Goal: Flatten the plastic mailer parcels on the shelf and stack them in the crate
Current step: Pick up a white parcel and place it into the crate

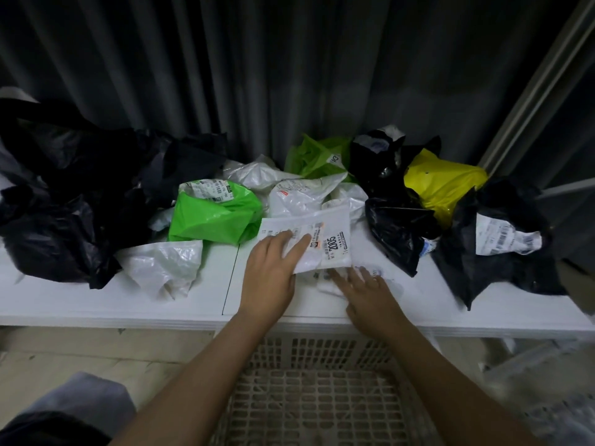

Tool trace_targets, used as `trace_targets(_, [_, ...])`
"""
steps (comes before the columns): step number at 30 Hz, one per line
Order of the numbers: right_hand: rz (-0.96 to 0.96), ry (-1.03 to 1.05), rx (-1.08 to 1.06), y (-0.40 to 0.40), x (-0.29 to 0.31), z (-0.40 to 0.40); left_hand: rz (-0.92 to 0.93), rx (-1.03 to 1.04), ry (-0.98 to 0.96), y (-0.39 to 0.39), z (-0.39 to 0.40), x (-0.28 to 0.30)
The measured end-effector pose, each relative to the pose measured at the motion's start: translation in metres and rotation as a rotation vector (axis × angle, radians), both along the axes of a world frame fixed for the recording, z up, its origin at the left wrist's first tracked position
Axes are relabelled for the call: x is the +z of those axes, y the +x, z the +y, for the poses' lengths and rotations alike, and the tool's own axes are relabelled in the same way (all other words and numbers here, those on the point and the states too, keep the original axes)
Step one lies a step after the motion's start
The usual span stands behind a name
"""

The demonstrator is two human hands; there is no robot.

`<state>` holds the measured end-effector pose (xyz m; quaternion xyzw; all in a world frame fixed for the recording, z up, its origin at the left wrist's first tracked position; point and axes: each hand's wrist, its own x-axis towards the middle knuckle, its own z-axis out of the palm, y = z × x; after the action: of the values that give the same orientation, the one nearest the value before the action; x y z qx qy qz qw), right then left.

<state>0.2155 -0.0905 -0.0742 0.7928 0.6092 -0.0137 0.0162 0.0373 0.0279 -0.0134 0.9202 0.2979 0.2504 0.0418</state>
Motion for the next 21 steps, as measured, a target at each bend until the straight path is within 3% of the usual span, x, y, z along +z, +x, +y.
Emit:
trace_targets(5, [-0.055, 0.242, 0.222, 0.017, -0.014, -0.014, 0.044, -0.030, 0.034, 0.018, -0.013, -0.010])
trace_targets(10, [0.094, 0.403, -0.082, 0.003, -0.027, -0.025, 0.239, -0.175, -0.013, 0.042, -0.023, -0.030])
trace_targets(14, [0.742, 0.545, -0.288, 0.000, -0.016, -0.034, 0.427, -0.175, -0.176, 0.057, -0.027, -0.047])
trace_targets(16, [0.938, 0.727, -0.413, 0.000, -0.002, -0.038, 0.460, -0.135, -0.211, 0.059, -0.026, -0.053])
trace_targets(19, [0.793, 1.011, -0.516, 0.005, 0.014, -0.036, 0.483, -0.135, -0.184, 0.063, -0.024, -0.058])
trace_targets(21, [0.548, 0.897, -0.430, 0.010, 0.018, -0.024, 0.523, -0.135, -0.179, 0.065, -0.023, -0.059])
